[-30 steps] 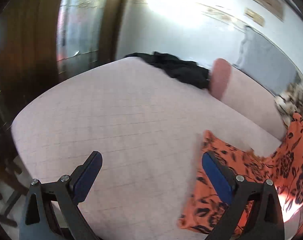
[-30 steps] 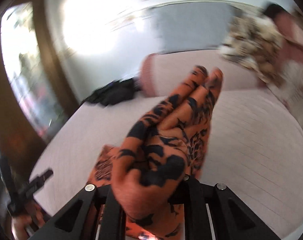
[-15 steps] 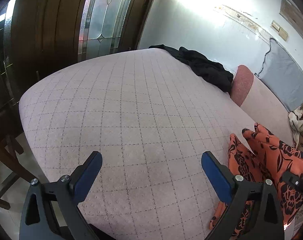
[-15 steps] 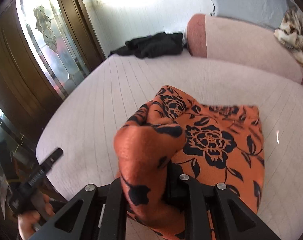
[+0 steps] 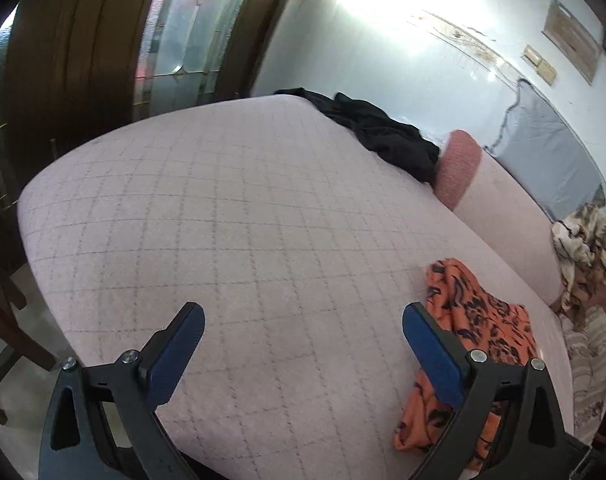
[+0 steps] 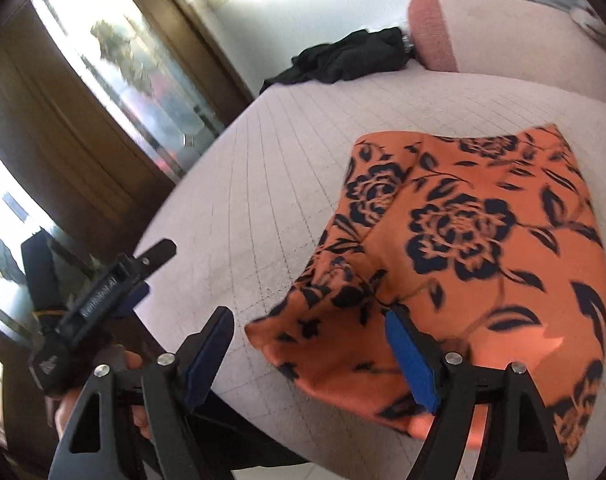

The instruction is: Fold small clothes

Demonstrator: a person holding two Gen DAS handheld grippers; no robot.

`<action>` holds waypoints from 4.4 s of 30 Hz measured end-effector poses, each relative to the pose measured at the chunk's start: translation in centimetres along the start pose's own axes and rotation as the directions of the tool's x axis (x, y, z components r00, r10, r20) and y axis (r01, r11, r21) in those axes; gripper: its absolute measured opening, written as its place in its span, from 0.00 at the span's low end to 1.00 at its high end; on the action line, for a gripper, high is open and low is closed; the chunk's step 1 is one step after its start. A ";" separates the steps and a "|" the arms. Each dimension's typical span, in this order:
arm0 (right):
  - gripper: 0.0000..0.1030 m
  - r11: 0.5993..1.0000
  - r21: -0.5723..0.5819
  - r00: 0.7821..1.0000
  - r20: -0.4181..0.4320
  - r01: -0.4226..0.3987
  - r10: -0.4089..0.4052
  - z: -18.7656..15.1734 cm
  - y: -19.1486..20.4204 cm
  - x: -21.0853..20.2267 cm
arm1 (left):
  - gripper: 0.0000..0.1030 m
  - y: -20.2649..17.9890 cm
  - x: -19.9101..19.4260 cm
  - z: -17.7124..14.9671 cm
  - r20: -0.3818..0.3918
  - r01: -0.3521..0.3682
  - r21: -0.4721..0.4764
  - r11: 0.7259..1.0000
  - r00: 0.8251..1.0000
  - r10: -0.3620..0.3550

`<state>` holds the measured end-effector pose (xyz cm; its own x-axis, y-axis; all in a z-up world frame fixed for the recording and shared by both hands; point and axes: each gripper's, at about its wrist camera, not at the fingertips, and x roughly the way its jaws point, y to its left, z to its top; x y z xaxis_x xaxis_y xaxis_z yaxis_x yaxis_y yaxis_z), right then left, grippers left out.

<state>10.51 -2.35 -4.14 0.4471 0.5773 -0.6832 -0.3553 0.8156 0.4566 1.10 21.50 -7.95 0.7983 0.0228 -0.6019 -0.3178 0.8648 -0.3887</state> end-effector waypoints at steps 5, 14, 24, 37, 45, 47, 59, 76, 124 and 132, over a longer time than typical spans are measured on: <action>0.79 0.992 0.123 0.996 0.090 0.012 -0.023 -1.6 -4.0 -4.4 | 0.96 -6.6 -1.4 -2.1 -0.117 0.239 0.158 0.958 0.968 -0.222; 0.79 0.967 0.253 0.993 0.117 -0.020 -0.010 -2.3 -9.0 -6.8 | 0.52 -7.3 5.7 -4.9 -0.399 0.138 0.130 0.982 0.914 -0.076; 0.79 0.936 0.322 0.985 0.142 -0.141 0.099 -3.1 -11.7 -6.3 | 0.63 -10.7 -1.2 -1.8 -0.164 0.051 0.278 0.959 0.986 -0.005; 0.80 0.812 0.542 0.977 0.124 -0.215 0.176 -3.2 -20.1 -7.1 | 0.83 -15.7 7.7 -5.5 -0.185 0.013 0.546 0.838 0.977 0.106; 0.33 0.884 0.440 0.988 0.052 -0.156 0.148 -1.2 -17.5 -4.7 | 0.88 -14.0 8.5 -5.0 -0.209 0.047 0.499 0.866 0.975 0.068; 0.32 0.936 0.344 0.997 0.044 -0.070 0.059 -0.8 -15.4 -5.6 | 0.88 -13.8 8.5 -5.1 -0.206 0.046 0.500 0.865 0.976 0.067; 0.69 0.826 0.535 0.984 0.120 -0.177 0.133 -0.8 -20.5 -5.3 | 0.88 -13.0 8.6 -5.1 -0.220 0.075 0.476 0.876 0.975 0.036; 0.72 0.876 0.468 0.989 0.138 -0.119 0.060 2.4 -20.5 -6.2 | 0.88 -12.9 8.7 -5.2 -0.228 0.082 0.460 0.884 0.973 0.029; 0.72 0.992 0.125 1.000 0.028 -0.016 0.013 0.7 -11.4 -5.1 | 0.42 -12.3 17.1 5.0 -0.421 0.193 0.240 0.952 0.904 -0.077; 0.72 0.985 0.169 0.999 0.034 -0.014 0.008 0.8 -11.2 -5.6 | 0.59 -12.9 7.4 3.4 -0.204 0.111 0.400 0.910 0.979 -0.029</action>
<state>12.62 -14.70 -5.02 0.4717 0.5851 -0.6597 -0.2174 0.8022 0.5561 12.87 12.16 -5.05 0.6863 -0.1054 -0.7197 0.0036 0.9899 -0.1415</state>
